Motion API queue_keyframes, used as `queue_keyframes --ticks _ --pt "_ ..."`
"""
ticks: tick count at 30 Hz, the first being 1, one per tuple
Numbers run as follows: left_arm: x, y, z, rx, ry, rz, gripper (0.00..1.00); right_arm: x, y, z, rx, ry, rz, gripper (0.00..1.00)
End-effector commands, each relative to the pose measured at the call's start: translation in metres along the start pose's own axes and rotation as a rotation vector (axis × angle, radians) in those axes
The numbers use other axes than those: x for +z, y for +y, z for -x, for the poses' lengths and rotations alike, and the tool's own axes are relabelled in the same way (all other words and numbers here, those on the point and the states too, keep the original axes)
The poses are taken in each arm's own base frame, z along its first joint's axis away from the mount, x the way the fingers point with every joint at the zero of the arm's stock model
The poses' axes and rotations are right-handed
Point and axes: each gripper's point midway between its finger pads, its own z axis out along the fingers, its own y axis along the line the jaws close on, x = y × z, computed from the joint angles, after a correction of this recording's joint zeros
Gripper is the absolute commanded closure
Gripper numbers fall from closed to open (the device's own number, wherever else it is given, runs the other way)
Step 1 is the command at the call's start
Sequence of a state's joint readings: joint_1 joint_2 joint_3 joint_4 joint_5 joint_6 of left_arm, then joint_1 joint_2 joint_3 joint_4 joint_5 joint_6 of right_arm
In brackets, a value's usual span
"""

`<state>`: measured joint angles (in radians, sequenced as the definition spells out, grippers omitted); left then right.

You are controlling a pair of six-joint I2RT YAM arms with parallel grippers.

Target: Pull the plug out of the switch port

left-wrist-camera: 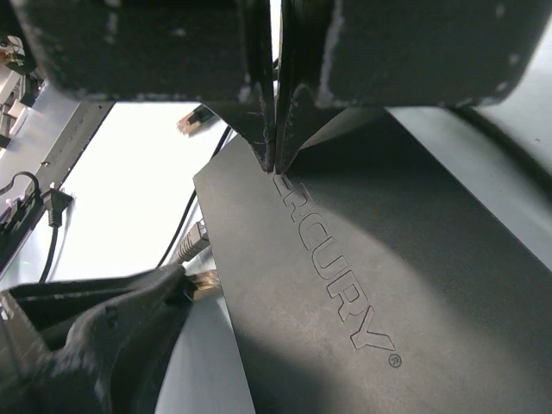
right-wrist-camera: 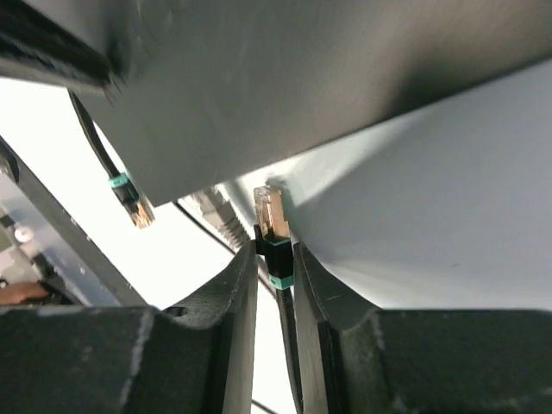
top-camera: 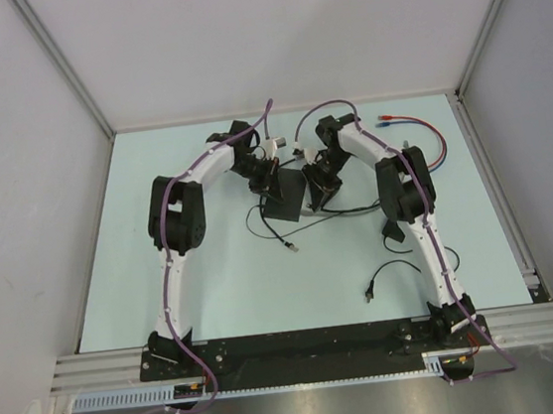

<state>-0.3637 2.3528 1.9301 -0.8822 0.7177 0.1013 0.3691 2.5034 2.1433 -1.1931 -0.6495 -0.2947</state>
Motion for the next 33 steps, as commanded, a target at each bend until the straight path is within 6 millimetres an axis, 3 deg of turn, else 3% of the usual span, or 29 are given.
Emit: queue_keyframes --ticks 1,6,12,19,24,25,28,29,30,33 --pt "0.011 0.033 -0.01 -0.006 0.037 0.11 1.0 0.002 -0.021 -0.038 0.025 0.142 -0.108 1.0" --pt "0.011 0.033 -0.01 -0.006 0.037 0.106 1.0 -0.018 -0.019 -0.014 -0.004 0.039 -0.098 1.0" --pt "0.007 0.029 -0.005 0.002 0.027 0.1 1.0 -0.073 -0.032 0.016 -0.115 -0.054 -0.242 1.0" --pt "0.003 0.023 0.003 0.009 0.01 0.088 1.0 -0.149 -0.1 0.042 -0.026 -0.231 -0.503 1.0" --pt "-0.018 0.004 0.026 0.042 -0.06 0.023 1.0 -0.188 -0.141 0.04 0.053 -0.295 -0.638 1.0" --pt "-0.024 -0.001 0.032 0.054 -0.08 0.008 1.0 -0.19 -0.144 0.039 0.059 -0.297 -0.645 1.0" --pt "-0.053 -0.005 0.052 0.089 -0.155 0.069 0.83 -0.19 -0.148 0.032 0.071 -0.284 -0.638 1.0" --pt "-0.064 0.003 0.057 0.091 -0.179 0.128 0.73 -0.188 -0.146 0.031 0.07 -0.279 -0.63 1.0" --pt "-0.077 0.002 0.059 0.099 -0.203 0.171 0.69 -0.185 -0.142 0.032 0.063 -0.279 -0.606 1.0" --pt "-0.101 0.035 0.059 0.073 -0.229 0.36 0.66 -0.175 -0.131 0.033 0.038 -0.264 -0.568 1.0"
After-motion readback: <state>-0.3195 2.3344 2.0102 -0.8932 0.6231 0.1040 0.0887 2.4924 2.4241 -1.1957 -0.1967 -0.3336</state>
